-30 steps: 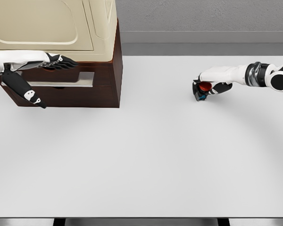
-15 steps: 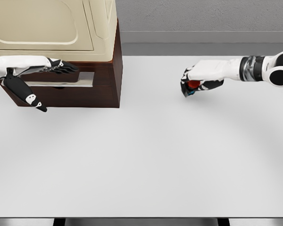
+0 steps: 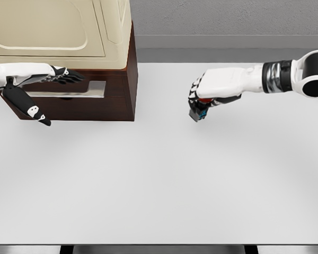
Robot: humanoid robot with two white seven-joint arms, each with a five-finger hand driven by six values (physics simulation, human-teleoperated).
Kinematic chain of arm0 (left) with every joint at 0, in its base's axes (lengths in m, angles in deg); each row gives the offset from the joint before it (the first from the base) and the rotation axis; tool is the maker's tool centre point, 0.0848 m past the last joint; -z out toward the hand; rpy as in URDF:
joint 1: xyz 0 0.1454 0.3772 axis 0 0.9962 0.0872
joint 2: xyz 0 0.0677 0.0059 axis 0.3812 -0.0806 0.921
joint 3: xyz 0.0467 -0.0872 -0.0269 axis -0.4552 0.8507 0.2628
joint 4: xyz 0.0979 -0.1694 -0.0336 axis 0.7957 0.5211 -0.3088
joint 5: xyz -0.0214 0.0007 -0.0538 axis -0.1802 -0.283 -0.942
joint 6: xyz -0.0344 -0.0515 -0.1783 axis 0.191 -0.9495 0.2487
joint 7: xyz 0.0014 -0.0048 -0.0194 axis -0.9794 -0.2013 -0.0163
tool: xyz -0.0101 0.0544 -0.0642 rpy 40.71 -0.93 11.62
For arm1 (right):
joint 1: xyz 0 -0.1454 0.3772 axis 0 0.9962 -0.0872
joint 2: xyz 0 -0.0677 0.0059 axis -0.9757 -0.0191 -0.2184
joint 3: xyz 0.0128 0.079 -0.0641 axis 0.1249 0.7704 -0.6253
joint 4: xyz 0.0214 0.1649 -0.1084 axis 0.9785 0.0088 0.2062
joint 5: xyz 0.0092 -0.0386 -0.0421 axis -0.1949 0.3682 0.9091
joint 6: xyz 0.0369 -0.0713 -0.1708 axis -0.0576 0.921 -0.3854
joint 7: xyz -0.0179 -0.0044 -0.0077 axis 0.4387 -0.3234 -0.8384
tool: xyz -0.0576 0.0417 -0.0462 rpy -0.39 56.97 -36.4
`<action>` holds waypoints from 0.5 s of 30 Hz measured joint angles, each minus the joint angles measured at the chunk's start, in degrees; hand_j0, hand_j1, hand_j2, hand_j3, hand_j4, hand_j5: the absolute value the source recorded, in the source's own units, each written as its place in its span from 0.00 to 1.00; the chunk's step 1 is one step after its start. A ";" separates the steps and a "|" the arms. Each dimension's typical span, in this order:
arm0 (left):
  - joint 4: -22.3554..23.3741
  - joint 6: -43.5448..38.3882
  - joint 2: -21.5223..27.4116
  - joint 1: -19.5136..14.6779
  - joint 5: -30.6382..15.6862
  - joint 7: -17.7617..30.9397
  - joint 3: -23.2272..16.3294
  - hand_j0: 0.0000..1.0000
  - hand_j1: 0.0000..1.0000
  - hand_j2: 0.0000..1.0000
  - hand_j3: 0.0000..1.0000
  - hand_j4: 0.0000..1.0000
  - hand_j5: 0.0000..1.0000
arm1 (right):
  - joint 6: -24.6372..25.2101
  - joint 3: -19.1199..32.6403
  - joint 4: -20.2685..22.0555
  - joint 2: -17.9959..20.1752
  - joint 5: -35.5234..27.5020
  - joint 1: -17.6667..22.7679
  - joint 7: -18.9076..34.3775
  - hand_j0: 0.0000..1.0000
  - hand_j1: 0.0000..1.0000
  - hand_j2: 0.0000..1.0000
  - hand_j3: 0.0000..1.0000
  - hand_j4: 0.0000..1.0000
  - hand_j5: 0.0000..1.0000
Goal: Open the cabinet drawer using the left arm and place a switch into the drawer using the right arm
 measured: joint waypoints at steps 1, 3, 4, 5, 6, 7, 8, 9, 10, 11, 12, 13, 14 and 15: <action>0.03 -0.11 -0.01 1.19 0.03 0.00 0.29 1.00 1.00 1.00 1.00 1.00 1.00 | 0.00 -0.16 0.54 0.28 -0.54 -0.09 0.01 0.47 0.47 0.47 0.47 0.47 0.47; 0.05 0.12 0.09 4.40 -0.91 -0.30 2.57 1.00 1.00 1.00 1.00 1.00 1.00 | 0.01 -0.34 1.24 0.62 -1.31 -0.09 0.00 0.47 0.47 0.47 0.47 0.47 0.47; 0.08 0.00 0.07 4.94 -0.73 -0.24 3.32 1.00 1.00 1.00 1.00 1.00 1.00 | 0.01 -0.41 1.44 0.71 -1.76 -0.26 0.00 0.47 0.47 0.47 0.47 0.47 0.47; 0.11 -0.14 0.06 4.94 -0.45 -0.17 3.87 1.00 1.00 1.00 1.00 1.00 1.00 | 0.02 -0.47 1.57 0.77 -2.18 -0.35 -0.01 0.47 0.47 0.47 0.47 0.47 0.47; 0.13 -0.39 0.03 4.85 -0.06 -0.12 4.29 1.00 1.00 1.00 1.00 1.00 1.00 | 0.02 -0.51 1.66 0.80 -2.51 -0.44 -0.01 0.47 0.47 0.47 0.47 0.47 0.47; 0.14 -0.63 0.02 4.94 0.24 -0.09 4.62 1.00 1.00 1.00 1.00 1.00 1.00 | 0.02 -0.55 1.72 0.81 -2.78 -0.44 -0.01 0.47 0.47 0.47 0.47 0.47 0.47; 0.15 -0.80 0.01 4.94 0.47 -0.07 4.85 1.00 1.00 1.00 1.00 1.00 1.00 | 0.02 -0.58 1.77 0.81 -3.11 -0.53 -0.01 0.47 0.47 0.47 0.47 0.47 0.47; 0.16 -0.92 0.01 4.94 0.64 -0.05 5.02 1.00 1.00 1.00 1.00 1.00 1.00 | 0.02 -0.62 1.80 0.77 -3.37 -0.88 -0.01 0.47 0.47 0.47 0.47 0.47 0.47; 0.17 -1.00 0.00 4.94 0.77 -0.03 5.14 1.00 1.00 1.00 1.00 1.00 1.00 | 0.03 -0.70 1.83 0.70 -3.58 -1.14 -0.01 0.47 0.47 0.47 0.47 0.47 0.47; 0.17 -1.07 0.00 4.94 0.87 -0.03 5.23 1.00 1.00 1.00 1.00 1.00 1.00 | 0.03 -0.83 1.84 0.61 -3.74 -1.41 -0.02 0.47 0.47 0.47 0.47 0.47 0.47; 0.17 -1.11 -0.02 4.94 0.95 -0.02 5.29 1.00 1.00 1.00 1.00 1.00 1.00 | 0.03 -0.97 1.86 0.50 -3.91 -1.76 -0.02 0.47 0.47 0.47 0.47 0.47 0.47; 0.17 -1.14 -0.04 4.94 1.01 -0.01 5.34 1.00 1.00 1.00 1.00 1.00 1.00 | 0.02 -1.07 1.89 0.39 -4.11 -2.02 -0.01 0.47 0.47 0.47 0.47 0.47 0.47; 0.18 -1.17 -0.04 5.03 1.05 -0.01 5.37 1.00 1.00 1.00 1.00 1.00 1.00 | 0.03 -1.17 1.89 0.30 -4.35 -2.11 -0.02 0.47 0.47 0.47 0.47 0.47 0.47; 0.18 -1.18 -0.03 5.11 1.09 -0.01 5.39 1.00 1.00 1.00 1.00 1.00 1.00 | 0.03 -1.26 1.89 0.22 -4.56 -2.20 -0.02 0.47 0.47 0.47 0.47 0.47 0.47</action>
